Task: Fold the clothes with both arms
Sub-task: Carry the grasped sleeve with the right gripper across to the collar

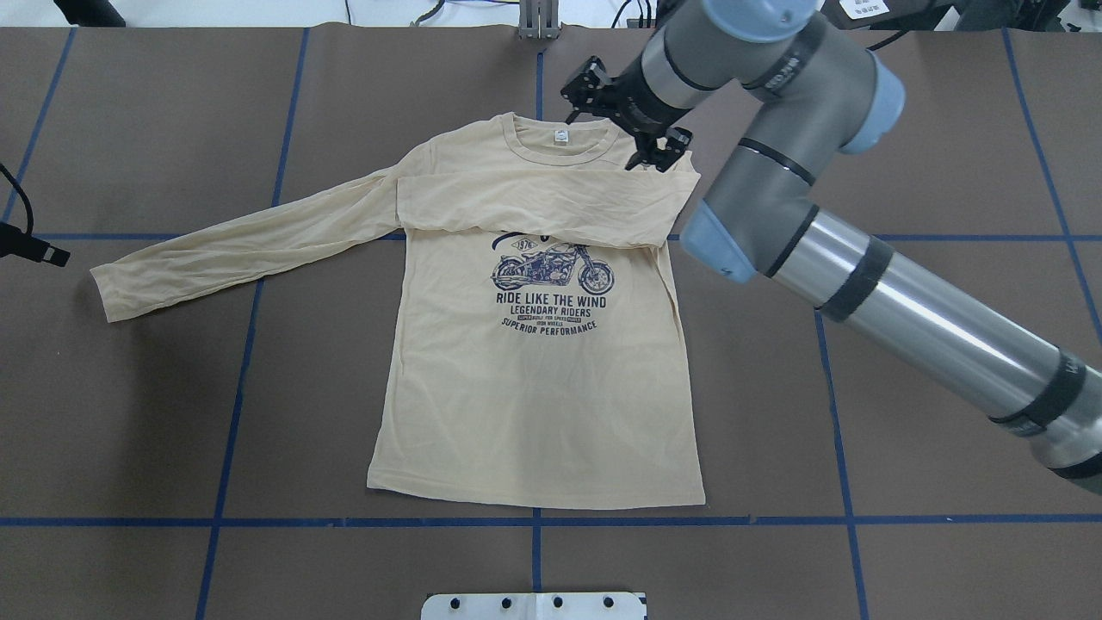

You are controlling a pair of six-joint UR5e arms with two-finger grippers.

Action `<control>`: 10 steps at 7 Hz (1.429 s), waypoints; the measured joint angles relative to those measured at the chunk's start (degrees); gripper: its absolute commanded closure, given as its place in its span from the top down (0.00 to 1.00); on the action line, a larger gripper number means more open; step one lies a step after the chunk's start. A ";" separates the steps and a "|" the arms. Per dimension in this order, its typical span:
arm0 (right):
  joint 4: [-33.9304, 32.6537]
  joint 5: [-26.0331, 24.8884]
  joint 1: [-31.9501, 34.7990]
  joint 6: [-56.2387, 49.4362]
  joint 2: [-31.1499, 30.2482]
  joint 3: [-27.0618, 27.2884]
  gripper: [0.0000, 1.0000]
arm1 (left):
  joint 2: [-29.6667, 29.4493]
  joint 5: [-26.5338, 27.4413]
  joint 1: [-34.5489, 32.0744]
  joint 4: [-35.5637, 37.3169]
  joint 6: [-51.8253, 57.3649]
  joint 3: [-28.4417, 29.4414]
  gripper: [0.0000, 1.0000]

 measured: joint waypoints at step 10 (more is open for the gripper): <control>0.32 1.00 1.58 -1.24 -5.85 2.90 0.98 | -4.29 -0.54 3.24 -0.05 -2.72 5.90 0.49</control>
